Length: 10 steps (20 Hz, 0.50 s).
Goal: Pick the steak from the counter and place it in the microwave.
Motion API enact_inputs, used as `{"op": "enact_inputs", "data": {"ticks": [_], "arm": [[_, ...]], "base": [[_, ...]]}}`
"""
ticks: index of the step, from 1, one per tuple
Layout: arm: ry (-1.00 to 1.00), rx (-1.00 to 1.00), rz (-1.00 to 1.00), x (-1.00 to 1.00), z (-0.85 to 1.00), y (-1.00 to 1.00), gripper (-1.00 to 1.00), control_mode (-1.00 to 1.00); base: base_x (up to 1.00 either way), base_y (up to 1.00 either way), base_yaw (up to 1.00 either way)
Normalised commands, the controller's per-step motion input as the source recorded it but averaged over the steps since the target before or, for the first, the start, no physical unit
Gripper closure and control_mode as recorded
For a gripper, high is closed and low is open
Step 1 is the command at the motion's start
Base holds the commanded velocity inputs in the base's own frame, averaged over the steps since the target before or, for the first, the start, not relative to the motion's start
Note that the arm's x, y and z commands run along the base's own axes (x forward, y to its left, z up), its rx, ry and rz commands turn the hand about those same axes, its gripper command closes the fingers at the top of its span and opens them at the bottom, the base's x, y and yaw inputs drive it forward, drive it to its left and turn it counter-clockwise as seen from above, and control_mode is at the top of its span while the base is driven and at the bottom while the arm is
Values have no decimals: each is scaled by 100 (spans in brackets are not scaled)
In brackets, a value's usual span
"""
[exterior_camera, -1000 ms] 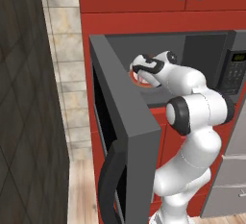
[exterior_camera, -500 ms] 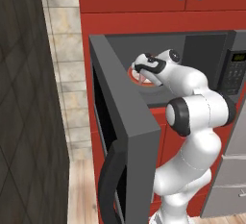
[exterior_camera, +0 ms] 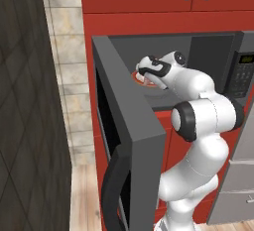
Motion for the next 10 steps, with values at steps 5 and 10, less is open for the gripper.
{"op": "enact_inputs", "data": {"ticks": [5, 10], "arm": [[0, 0, -2, -16, 6, 0, -100, -100], [-2, 0, -7, -96, 7, -1, -100, -100]], "base": [[0, 0, 0], [0, 0, 0]]}}
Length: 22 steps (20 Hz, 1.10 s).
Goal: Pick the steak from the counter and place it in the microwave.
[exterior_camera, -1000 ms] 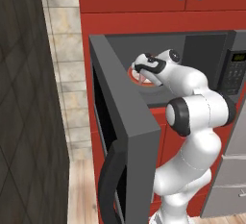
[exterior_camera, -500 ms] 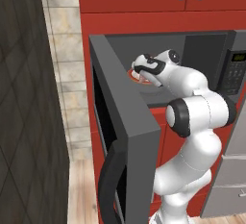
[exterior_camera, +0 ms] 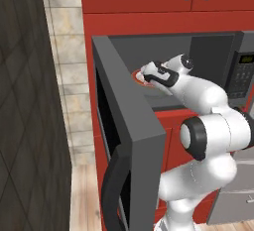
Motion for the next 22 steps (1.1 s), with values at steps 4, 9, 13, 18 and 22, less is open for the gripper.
{"op": "enact_inputs", "data": {"ticks": [4, 9, 13, 18, 22], "arm": [[-10, 0, -8, -100, 22, 0, -100, -100], [-15, 0, -9, -100, 47, -3, -100, -100], [-3, -1, -4, -100, 81, 0, -100, -100], [3, -9, 3, -100, 87, -9, -100, -100], [17, -21, 8, -100, 92, -1, -100, -100]], "base": [[0, 0, 0], [0, 0, 0], [0, 0, 0], [0, 0, 0], [0, 0, 0]]}}
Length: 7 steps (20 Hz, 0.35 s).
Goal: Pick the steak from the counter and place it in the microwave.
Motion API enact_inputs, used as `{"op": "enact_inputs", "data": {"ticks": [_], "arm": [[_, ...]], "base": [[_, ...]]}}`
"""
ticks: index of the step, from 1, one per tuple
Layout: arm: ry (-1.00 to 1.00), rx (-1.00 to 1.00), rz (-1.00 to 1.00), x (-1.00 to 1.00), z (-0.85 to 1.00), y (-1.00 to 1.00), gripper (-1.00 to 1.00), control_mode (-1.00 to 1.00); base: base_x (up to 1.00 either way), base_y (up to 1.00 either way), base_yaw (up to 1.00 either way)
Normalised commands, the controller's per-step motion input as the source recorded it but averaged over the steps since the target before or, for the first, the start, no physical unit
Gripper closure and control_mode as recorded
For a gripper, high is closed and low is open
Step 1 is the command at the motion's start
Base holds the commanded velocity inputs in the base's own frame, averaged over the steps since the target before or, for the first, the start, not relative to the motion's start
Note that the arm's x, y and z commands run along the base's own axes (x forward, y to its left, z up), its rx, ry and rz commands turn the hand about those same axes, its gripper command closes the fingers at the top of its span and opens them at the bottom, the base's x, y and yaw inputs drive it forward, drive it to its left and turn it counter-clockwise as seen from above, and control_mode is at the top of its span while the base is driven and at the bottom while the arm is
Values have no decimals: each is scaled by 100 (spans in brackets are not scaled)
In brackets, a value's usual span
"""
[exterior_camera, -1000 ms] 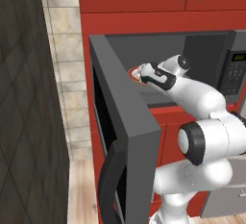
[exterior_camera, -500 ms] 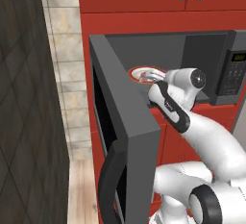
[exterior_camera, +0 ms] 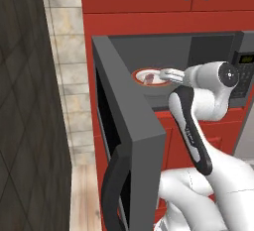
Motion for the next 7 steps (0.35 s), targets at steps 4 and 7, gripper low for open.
{"op": "enact_inputs", "data": {"ticks": [4, 7], "arm": [[28, -28, 9, -100, 61, -3, -100, -100], [28, -26, 7, -100, 3, 0, -100, -100]], "base": [[0, 0, 0], [0, 0, 0]]}}
